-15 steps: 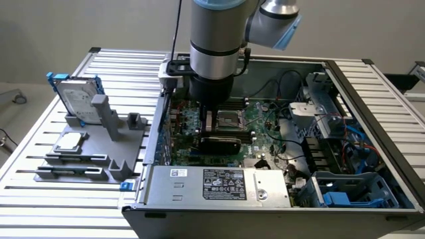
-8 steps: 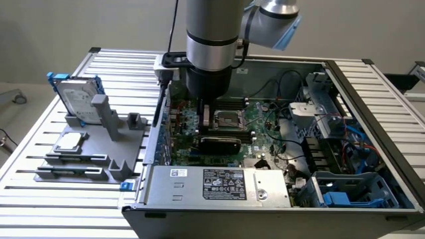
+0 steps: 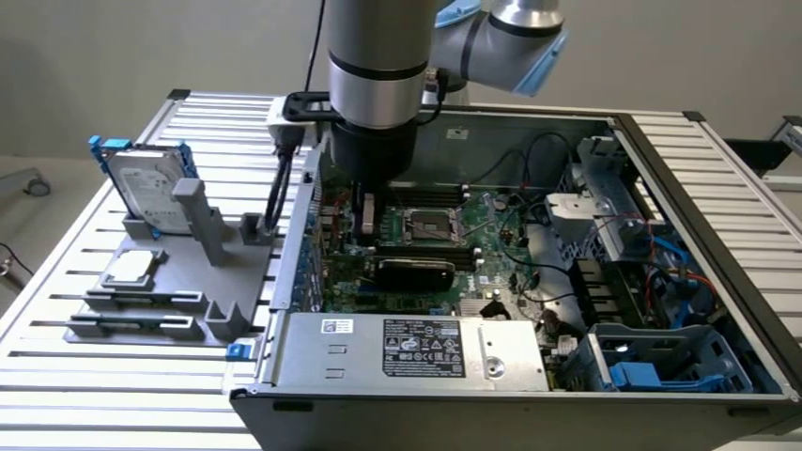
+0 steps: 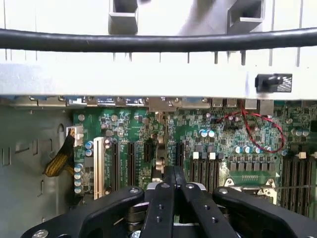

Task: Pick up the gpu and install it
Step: 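Press down on the gpu until it lock into place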

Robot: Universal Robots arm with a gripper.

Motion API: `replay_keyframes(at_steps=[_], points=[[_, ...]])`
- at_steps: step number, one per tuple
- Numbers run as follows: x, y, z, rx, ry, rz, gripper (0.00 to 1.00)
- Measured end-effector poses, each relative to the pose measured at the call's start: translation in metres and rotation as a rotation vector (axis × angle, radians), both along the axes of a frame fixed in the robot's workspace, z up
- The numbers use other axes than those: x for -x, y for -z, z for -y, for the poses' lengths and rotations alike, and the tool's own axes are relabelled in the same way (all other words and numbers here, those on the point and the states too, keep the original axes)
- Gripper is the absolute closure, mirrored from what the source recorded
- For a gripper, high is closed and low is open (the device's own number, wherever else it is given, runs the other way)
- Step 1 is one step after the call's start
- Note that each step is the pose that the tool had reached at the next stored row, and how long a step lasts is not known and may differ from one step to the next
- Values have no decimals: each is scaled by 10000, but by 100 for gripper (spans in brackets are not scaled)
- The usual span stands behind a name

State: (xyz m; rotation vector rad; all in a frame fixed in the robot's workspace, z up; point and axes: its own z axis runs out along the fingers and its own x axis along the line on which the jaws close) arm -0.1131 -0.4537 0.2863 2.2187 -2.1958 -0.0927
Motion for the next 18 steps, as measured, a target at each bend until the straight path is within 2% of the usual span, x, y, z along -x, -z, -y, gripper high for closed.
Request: replay_keyframes(at_steps=[4,7,12,14,15,18], points=[[73,-20,0,-2,0,-181,89],[116,-39,0,-3,0,-272,89],[164,-61,0,-1,0,-380,89],[178,-69,0,13,1,-405,89],[184,-72,0,26,0,-415,89],[201,-81,0,129,3,-441,89]])
